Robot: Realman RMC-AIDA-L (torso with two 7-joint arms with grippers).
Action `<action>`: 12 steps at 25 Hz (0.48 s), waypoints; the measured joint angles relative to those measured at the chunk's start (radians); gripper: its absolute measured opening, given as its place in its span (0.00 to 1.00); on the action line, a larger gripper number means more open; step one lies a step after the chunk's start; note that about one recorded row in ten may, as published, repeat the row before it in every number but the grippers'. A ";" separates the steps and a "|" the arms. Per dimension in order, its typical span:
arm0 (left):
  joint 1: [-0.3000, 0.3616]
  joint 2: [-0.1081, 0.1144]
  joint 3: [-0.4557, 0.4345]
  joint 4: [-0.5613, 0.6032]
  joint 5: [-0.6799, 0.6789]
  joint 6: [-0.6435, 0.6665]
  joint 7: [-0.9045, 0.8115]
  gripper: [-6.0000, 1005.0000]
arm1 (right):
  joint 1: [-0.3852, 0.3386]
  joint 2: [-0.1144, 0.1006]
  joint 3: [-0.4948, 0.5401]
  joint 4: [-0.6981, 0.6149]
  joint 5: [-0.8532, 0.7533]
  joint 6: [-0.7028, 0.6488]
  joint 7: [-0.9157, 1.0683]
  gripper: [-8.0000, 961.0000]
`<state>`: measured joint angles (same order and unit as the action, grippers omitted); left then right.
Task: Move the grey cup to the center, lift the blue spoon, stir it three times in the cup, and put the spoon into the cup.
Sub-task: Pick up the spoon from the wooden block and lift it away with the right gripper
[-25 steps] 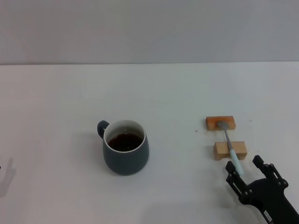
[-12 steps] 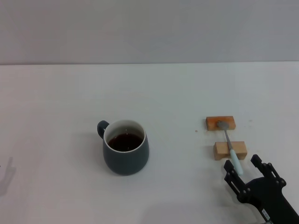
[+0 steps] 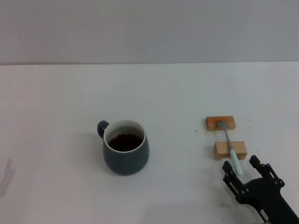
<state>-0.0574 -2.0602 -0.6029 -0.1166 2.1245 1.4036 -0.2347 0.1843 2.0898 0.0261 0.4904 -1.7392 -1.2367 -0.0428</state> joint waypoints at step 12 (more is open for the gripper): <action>0.001 0.000 0.000 0.000 0.000 0.001 0.000 0.86 | -0.005 -0.001 0.000 0.004 -0.001 -0.009 0.000 0.77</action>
<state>-0.0568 -2.0601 -0.6028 -0.1166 2.1245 1.4051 -0.2347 0.1795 2.0886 0.0258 0.4940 -1.7406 -1.2457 -0.0428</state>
